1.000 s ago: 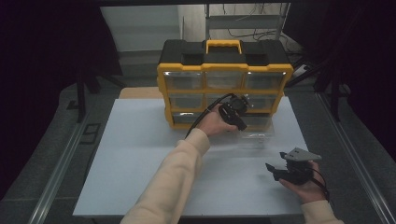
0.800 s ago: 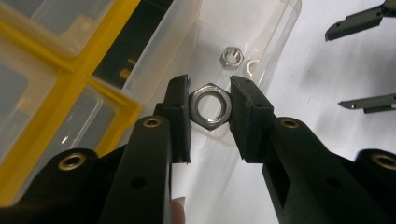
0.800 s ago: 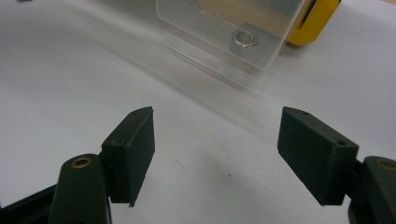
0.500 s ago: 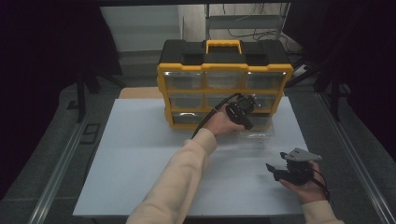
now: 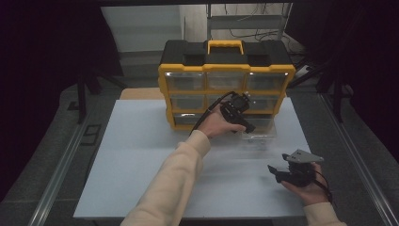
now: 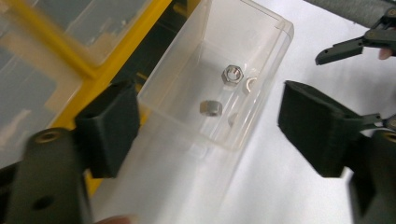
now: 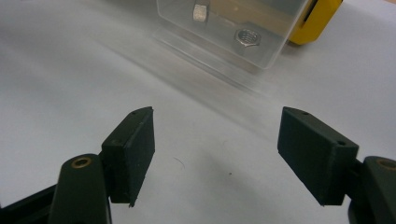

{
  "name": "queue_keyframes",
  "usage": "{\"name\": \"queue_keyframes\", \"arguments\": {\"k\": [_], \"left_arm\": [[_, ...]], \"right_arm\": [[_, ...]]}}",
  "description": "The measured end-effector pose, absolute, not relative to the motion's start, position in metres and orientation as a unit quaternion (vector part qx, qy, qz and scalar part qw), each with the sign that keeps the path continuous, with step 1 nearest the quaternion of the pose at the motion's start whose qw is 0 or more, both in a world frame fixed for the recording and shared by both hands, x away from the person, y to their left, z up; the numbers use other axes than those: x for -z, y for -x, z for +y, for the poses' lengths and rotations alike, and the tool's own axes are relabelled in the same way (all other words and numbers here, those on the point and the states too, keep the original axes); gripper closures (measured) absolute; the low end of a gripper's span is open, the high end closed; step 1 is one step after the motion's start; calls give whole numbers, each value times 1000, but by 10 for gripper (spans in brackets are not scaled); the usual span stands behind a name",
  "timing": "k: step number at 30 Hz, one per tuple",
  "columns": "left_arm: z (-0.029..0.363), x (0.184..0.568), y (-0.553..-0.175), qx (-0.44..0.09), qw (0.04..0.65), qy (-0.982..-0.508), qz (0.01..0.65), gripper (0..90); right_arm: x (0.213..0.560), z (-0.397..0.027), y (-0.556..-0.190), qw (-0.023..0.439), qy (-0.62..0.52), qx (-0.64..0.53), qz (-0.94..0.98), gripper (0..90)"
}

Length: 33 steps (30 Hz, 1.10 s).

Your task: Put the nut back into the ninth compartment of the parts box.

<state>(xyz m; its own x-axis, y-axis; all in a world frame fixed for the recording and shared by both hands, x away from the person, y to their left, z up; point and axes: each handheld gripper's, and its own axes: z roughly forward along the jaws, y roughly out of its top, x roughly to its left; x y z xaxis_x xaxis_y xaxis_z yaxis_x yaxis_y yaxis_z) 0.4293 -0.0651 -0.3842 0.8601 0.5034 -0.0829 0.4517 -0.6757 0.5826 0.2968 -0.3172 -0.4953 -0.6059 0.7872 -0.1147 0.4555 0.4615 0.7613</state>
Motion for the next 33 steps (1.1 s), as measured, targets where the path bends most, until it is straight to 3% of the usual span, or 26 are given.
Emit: {"name": "queue_keyframes", "arguments": {"k": [9,33], "left_arm": [[-43,384,-421,-43,303,-913,268,145],[13,411,-401,-61,278,-909,305,150]], "right_arm": [[495,-317,-296,234,-378,-355,822,285],[495,-315,-296,236,-377,-353,823,284]]}}
